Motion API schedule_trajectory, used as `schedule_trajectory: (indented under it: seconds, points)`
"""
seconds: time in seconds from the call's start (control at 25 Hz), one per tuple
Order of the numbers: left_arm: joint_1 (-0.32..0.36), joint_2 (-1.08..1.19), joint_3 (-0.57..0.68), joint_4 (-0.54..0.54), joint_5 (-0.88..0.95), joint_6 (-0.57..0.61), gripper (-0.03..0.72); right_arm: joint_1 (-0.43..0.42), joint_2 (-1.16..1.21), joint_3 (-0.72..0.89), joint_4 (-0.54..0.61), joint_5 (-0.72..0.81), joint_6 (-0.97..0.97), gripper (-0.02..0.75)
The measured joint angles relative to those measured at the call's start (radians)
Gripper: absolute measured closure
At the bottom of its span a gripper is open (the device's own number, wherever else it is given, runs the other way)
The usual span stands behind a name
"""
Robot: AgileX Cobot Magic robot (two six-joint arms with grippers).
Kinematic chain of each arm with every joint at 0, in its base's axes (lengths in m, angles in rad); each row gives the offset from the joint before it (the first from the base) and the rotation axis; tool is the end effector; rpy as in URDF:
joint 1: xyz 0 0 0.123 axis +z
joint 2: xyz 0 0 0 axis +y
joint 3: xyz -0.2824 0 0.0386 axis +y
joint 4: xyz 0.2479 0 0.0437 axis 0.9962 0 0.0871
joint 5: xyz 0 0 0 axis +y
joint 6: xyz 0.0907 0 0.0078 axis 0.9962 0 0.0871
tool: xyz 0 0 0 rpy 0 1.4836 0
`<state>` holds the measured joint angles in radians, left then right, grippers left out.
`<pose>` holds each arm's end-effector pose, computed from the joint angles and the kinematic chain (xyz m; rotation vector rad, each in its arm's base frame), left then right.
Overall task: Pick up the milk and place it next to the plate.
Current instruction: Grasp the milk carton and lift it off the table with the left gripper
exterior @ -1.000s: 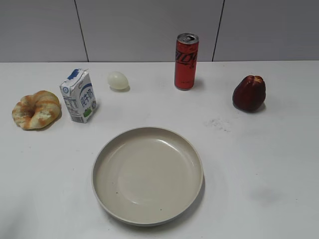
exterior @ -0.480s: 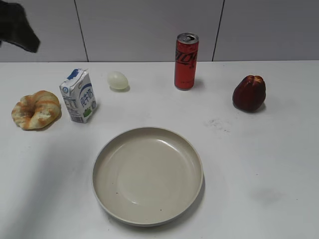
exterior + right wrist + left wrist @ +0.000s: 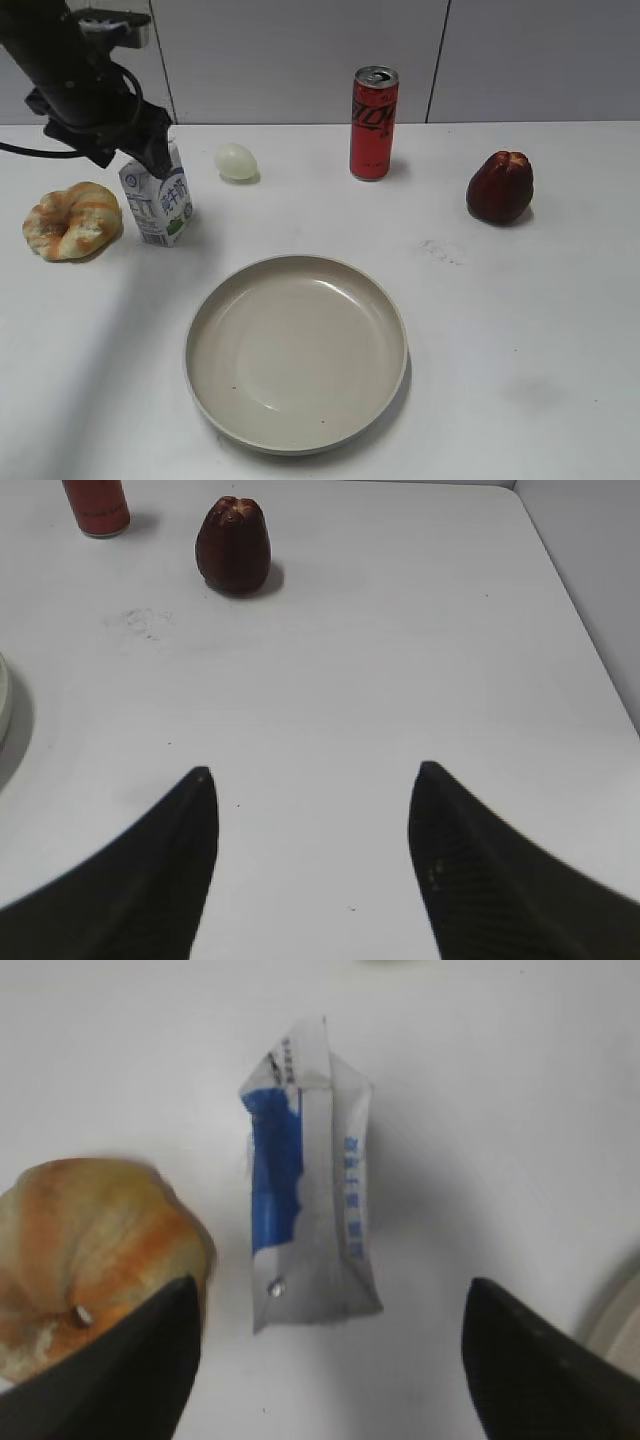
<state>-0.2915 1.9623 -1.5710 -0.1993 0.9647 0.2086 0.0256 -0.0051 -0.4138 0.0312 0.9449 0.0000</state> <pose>0.3948 -0.1339 0.2296 0.5790 2.7758 -0.2750 0.0084 0.0025 0.2622 -0.0235 2.0095 0.0534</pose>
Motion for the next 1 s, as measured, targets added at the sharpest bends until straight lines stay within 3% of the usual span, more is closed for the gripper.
schedule_trajectory:
  seconds: [0.4,0.84,1.0]
  points:
    - [0.0,0.157,-0.031,-0.001,-0.07,-0.024,0.113,0.0,0.0,0.0,0.0,0.0,0.0,0.279]
    - [0.0,0.172,-0.032,-0.008,-0.097,-0.027,0.351,0.0,0.0,0.0,0.0,0.0,0.0,0.279]
    - [0.0,0.171,-0.033,-0.007,-0.087,-0.027,0.381,0.0,0.0,0.0,0.0,0.0,0.0,0.279]
